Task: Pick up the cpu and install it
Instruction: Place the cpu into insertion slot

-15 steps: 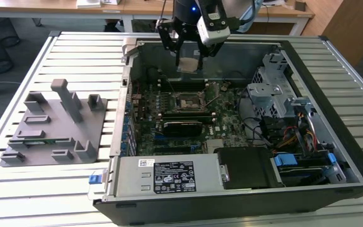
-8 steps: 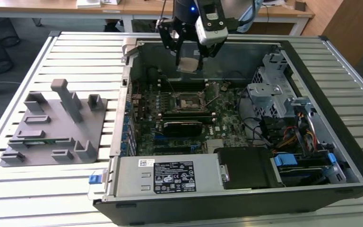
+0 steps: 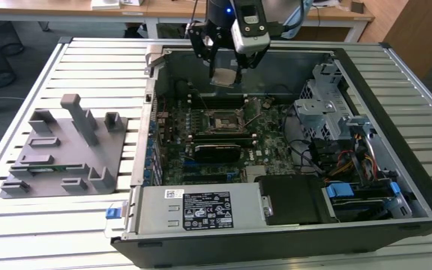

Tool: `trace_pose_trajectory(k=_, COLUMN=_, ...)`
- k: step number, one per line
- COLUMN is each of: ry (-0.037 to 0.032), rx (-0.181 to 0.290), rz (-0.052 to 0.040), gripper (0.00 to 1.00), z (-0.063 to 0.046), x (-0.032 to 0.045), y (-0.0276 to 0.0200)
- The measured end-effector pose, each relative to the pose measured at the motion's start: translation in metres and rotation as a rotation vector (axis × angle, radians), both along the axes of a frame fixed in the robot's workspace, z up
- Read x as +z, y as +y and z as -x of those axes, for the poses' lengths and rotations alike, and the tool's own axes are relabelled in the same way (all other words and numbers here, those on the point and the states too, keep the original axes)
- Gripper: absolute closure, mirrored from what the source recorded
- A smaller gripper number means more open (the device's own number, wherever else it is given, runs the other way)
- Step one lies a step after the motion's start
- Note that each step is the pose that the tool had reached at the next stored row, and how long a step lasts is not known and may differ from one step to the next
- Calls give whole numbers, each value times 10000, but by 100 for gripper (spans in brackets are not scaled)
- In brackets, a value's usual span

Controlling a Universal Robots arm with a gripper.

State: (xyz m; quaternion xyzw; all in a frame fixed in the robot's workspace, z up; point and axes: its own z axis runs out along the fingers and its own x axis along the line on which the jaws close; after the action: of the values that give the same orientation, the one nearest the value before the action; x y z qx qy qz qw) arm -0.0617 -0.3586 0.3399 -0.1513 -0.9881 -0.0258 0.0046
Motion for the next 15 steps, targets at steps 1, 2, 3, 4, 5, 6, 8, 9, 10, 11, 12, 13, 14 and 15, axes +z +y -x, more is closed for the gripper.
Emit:
trace_pose_trajectory(k=1, ry=0, rx=-33, rz=0, gripper=46, z=0, x=0, y=0)
trace_pose_trajectory(k=2, ry=0, rx=-63, rz=1, gripper=46, z=0, x=0, y=0)
trace_pose_trajectory(k=3, ry=1, rx=-87, rz=1, gripper=46, z=0, x=0, y=2)
trace_pose_trajectory(k=4, ry=0, rx=-110, rz=1, gripper=46, z=0, x=0, y=3)
trace_pose_trajectory(k=5, ry=0, rx=-133, rz=0, gripper=46, z=0, x=-1, y=3)
trace_pose_trajectory(k=6, ry=0, rx=-160, rz=-1, gripper=46, z=0, x=-1, y=4)
trace_pose_trajectory(k=8, ry=0, rx=-228, rz=0, gripper=46, z=0, x=-1, y=5)
trace_pose_trajectory(k=9, ry=1, rx=-280, rz=1, gripper=46, z=0, x=-1, y=5)
trace_pose_trajectory(k=10, ry=1, rx=-336, rz=1, gripper=46, z=0, x=-2, y=5)
trace_pose_trajectory(k=11, ry=1, rx=-397, rz=1, gripper=46, z=0, x=-2, y=5)
trace_pose_trajectory(k=12, ry=1, rx=-451, rz=1, gripper=46, z=0, x=-2, y=5)
trace_pose_trajectory(k=13, ry=1, rx=-504, rz=1, gripper=46, z=0, x=-3, y=5)
trace_pose_trajectory(k=14, ry=1, rx=-554, rz=1, gripper=46, z=0, x=-3, y=5)
trace_pose_trajectory(k=15, ry=1, rx=-600, rz=1, gripper=46, z=0, x=-4, y=5)
